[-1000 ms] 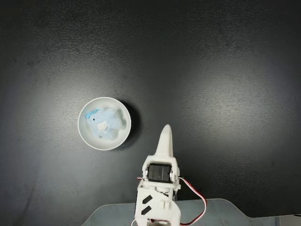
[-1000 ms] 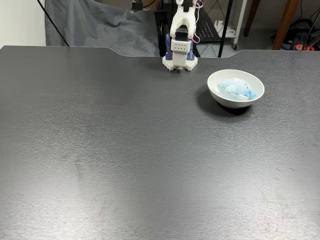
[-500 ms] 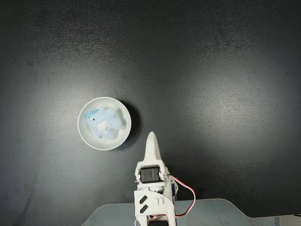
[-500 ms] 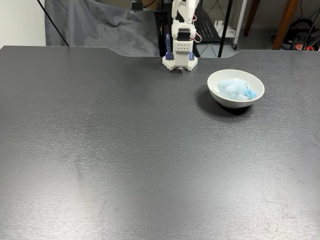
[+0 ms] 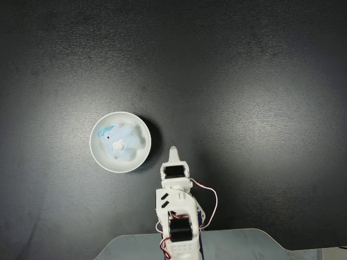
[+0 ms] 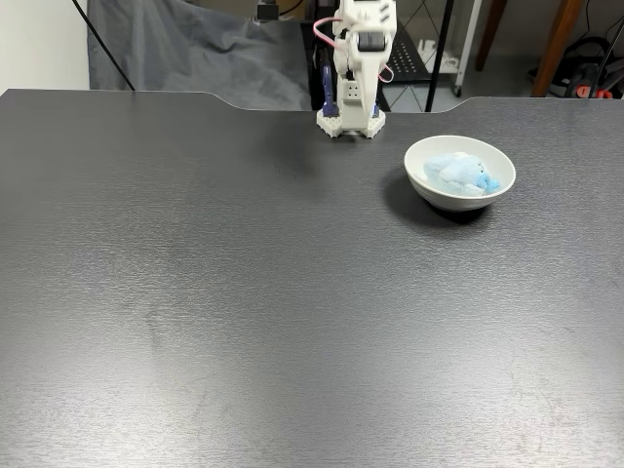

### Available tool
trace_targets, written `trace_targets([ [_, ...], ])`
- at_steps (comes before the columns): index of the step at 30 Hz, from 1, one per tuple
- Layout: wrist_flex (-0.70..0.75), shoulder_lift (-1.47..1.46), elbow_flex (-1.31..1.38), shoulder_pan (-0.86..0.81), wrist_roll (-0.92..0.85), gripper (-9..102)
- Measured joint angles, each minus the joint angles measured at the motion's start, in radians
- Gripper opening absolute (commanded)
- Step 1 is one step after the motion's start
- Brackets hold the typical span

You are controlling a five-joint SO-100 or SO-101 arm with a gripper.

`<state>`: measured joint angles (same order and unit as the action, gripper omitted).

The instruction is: Grasp a skyblue doll and put it in the white bowl.

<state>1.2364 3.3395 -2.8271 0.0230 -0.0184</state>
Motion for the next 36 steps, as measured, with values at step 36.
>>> trace_targets([
  [36,0.0,-0.002,-0.114,0.0,0.003,-1],
])
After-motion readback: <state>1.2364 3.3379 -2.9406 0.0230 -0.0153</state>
